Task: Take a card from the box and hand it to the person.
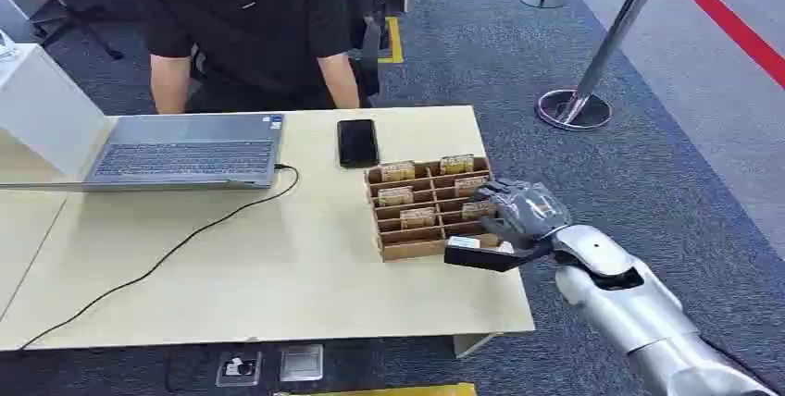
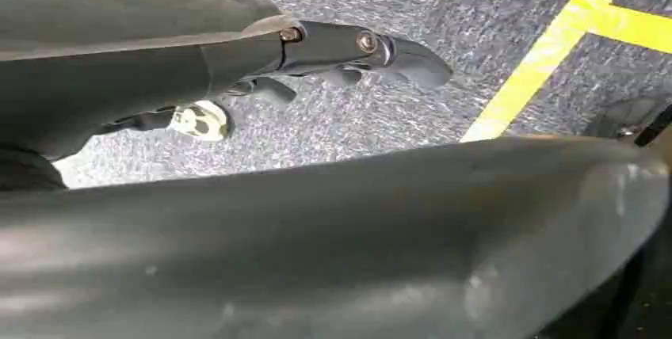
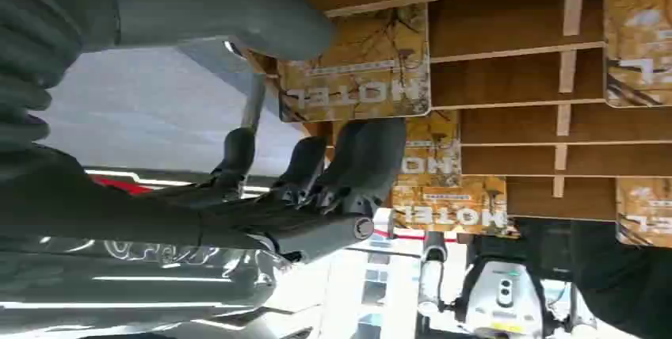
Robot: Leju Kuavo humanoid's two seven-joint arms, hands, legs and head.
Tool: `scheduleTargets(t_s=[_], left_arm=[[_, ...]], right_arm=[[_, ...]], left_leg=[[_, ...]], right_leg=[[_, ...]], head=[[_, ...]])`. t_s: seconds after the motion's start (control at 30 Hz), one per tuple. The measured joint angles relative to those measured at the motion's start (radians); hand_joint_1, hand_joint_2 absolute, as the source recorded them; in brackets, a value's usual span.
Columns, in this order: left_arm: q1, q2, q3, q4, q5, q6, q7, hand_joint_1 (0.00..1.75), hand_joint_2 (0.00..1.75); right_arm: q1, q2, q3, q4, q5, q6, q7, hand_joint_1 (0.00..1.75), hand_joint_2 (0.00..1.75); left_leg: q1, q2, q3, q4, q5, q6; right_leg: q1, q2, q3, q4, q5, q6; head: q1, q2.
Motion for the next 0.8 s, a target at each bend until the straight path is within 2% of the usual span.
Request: scheduleTargets(t_s=[0.13, 0.3, 0.4, 0.47, 0.5, 0.53, 0.7, 0.73, 0.8], left_arm=[[0.0, 0.0, 0.0, 0.0, -0.002, 0.0, 0.0, 0.0, 0.0], [0.0, 0.0, 0.0, 0.0, -0.004, 0.0, 0.0, 0.0, 0.0], [0.0, 0.0, 0.0, 0.0, -0.004, 0.0, 0.0, 0.0, 0.0], [0.0, 0.0, 0.0, 0.0, -0.004, 0.0, 0.0, 0.0, 0.0], [0.0, 0.0, 0.0, 0.0, -0.004, 0.0, 0.0, 0.0, 0.0], [0.0, 0.0, 0.0, 0.0, -0.005, 0.0, 0.0, 0.0, 0.0], [0.0, 0.0, 0.0, 0.0, -0.005, 0.0, 0.0, 0.0, 0.0], [-0.001, 0.0, 0.0, 0.0, -0.005, 0.0, 0.0, 0.0, 0.0], [-0.001, 0.0, 0.0, 0.0, -0.005, 0.0, 0.0, 0.0, 0.0]], right_arm=[[0.006, 0.0, 0.0, 0.003, 0.005, -0.001, 0.004, 0.65, 1.75], [0.007, 0.003, 0.0, 0.003, 0.006, -0.013, 0.013, 0.8, 1.75], [0.012, 0.004, -0.003, 0.003, 0.006, -0.014, 0.016, 0.84, 1.75], [0.015, 0.005, -0.004, 0.003, 0.006, -0.015, 0.016, 0.99, 1.75], [0.015, 0.005, -0.005, 0.003, 0.006, -0.016, 0.016, 1.15, 1.75], [0.014, 0.006, -0.005, 0.003, 0.006, -0.016, 0.016, 1.45, 1.75], [0.018, 0.008, -0.005, 0.002, 0.007, -0.017, 0.016, 1.55, 1.75], [0.018, 0.008, -0.005, 0.002, 0.007, -0.017, 0.016, 1.75, 1.75], [0.019, 0.008, -0.005, 0.002, 0.007, -0.017, 0.016, 1.75, 1.75]], left_leg=[[0.0, 0.0, 0.0, 0.0, 0.0, 0.0], [0.0, 0.0, 0.0, 0.0, 0.0, 0.0], [0.0, 0.0, 0.0, 0.0, 0.0, 0.0], [0.0, 0.0, 0.0, 0.0, 0.0, 0.0], [0.0, 0.0, 0.0, 0.0, 0.0, 0.0], [0.0, 0.0, 0.0, 0.0, 0.0, 0.0], [0.0, 0.0, 0.0, 0.0, 0.0, 0.0], [0.0, 0.0, 0.0, 0.0, 0.0, 0.0], [0.0, 0.0, 0.0, 0.0, 0.0, 0.0]], right_leg=[[0.0, 0.0, 0.0, 0.0, 0.0, 0.0], [0.0, 0.0, 0.0, 0.0, 0.0, 0.0], [0.0, 0.0, 0.0, 0.0, 0.0, 0.0], [0.0, 0.0, 0.0, 0.0, 0.0, 0.0], [0.0, 0.0, 0.0, 0.0, 0.0, 0.0], [0.0, 0.0, 0.0, 0.0, 0.0, 0.0], [0.0, 0.0, 0.0, 0.0, 0.0, 0.0], [0.0, 0.0, 0.0, 0.0, 0.0, 0.0], [0.0, 0.0, 0.0, 0.0, 0.0, 0.0]], head=[[0.0, 0.0], [0.0, 0.0], [0.0, 0.0], [0.0, 0.0], [0.0, 0.0], [0.0, 0.0], [0.0, 0.0], [-0.001, 0.0], [0.0, 0.0]])
